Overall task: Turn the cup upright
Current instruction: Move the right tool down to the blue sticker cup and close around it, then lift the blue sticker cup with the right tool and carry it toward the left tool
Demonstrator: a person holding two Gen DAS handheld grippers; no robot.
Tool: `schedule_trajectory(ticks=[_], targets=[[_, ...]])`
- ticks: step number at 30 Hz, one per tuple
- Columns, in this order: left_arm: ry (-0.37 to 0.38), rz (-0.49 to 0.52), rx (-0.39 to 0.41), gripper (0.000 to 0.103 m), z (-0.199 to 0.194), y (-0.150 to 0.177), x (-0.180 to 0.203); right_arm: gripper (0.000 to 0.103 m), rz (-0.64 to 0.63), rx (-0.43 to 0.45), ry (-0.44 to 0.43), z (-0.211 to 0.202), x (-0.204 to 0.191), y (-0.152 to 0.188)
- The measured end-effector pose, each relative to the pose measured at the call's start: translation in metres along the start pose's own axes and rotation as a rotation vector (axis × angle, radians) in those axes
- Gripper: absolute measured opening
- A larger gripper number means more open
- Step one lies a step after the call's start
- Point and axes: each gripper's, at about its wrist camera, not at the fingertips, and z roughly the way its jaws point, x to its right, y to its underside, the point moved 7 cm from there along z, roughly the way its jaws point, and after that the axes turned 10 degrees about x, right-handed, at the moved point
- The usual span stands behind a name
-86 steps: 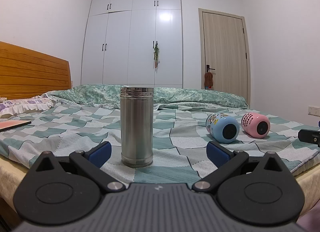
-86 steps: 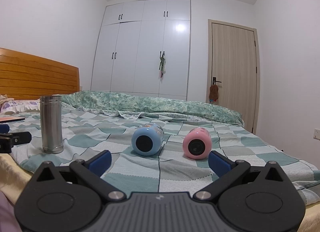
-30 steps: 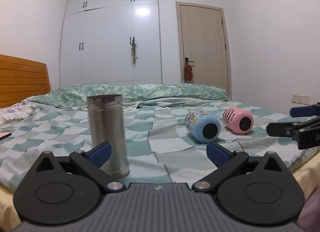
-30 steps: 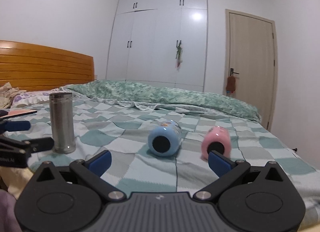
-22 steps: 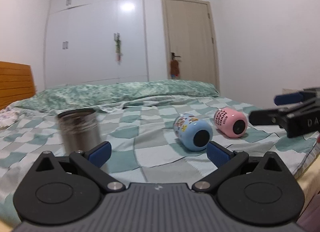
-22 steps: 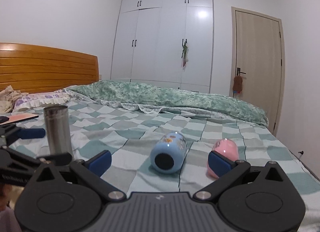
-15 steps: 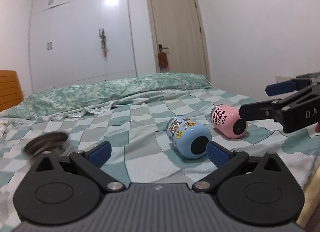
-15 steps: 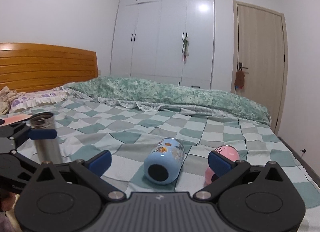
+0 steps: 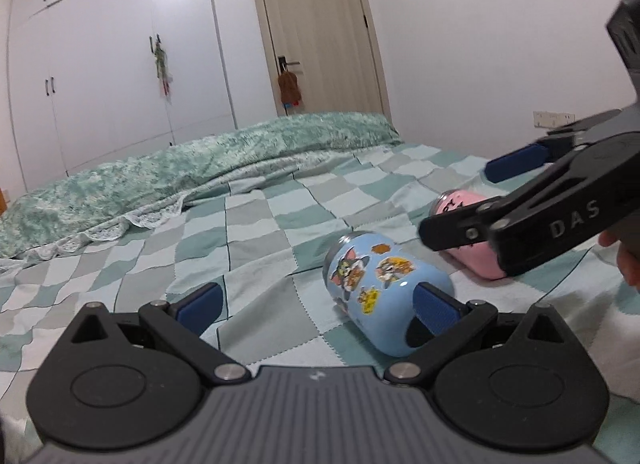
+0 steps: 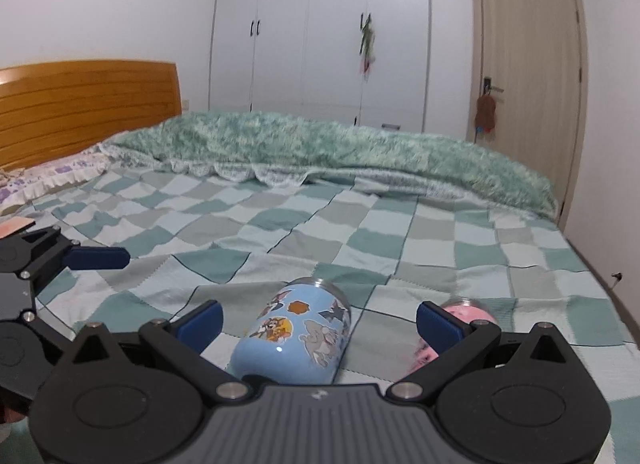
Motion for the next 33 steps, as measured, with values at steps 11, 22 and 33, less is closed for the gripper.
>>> schedule_trajectory(ticks=[11, 22, 33], targets=[[-0.01, 0.075, -0.06, 0.103, 0.042, 0.019, -0.069, 0.103, -0.027, -0.122, 0.018, 0.076, -0.027, 0.011], [0.033, 0.048, -0.128, 0.103, 0.059, 0.043, -0.09, 0.103, 0.036, -0.296, 0.091, 0.11, -0.025, 0.039], [0.053, 0.078, -0.129, 0.103, 0.054, 0.047, -0.084, 0.086, 0.165, -0.438, 0.108, 0.128, -0.018, 0.057]])
